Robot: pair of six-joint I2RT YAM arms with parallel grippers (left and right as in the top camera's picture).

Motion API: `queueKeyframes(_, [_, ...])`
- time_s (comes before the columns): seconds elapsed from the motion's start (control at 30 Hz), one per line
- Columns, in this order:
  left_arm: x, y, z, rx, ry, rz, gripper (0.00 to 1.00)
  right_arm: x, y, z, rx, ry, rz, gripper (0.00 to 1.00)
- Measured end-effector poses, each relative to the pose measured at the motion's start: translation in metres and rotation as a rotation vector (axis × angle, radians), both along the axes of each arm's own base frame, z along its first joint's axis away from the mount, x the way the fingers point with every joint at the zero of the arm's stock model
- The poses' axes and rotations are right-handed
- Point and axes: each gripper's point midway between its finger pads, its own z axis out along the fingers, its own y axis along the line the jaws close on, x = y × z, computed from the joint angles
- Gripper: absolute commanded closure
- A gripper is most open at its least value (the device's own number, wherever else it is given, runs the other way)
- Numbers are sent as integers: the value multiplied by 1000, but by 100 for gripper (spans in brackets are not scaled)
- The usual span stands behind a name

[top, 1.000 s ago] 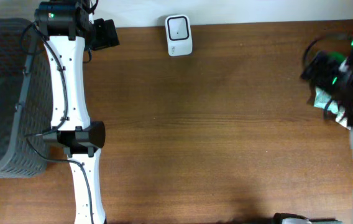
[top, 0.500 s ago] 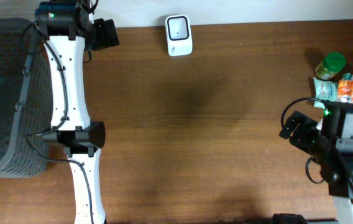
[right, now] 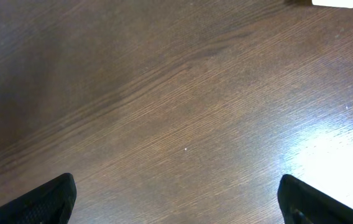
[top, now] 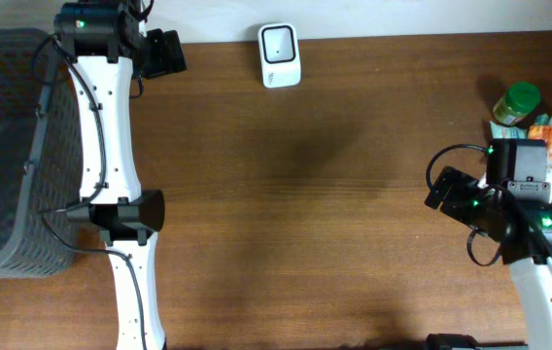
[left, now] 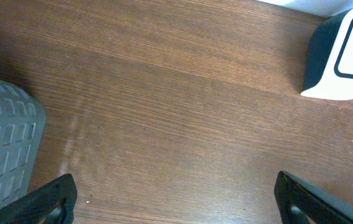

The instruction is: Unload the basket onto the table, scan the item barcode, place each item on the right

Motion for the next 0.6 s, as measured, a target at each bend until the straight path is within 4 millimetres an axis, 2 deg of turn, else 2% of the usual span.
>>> queueKeyframes(0.1, [0,0,0,0,0,0,1,-6,1,13,-18,-64,23,1])
queueKeyframes(0.2, [0,0,0,0,1,0,1,-9,3,37,-40,-230,55,1])
queueKeyframes(0.3, [0,0,0,0,0,0,1,-14,10,48,-77,-396,131,1])
queueKeyframes(0.4, [0,0,0,0,0,0,1,-17,16,49,-96,-550,177,1])
queueKeyframes(0.6, [0,0,0,0,0,0,1,-27,29,27,-111,-735,246,1])
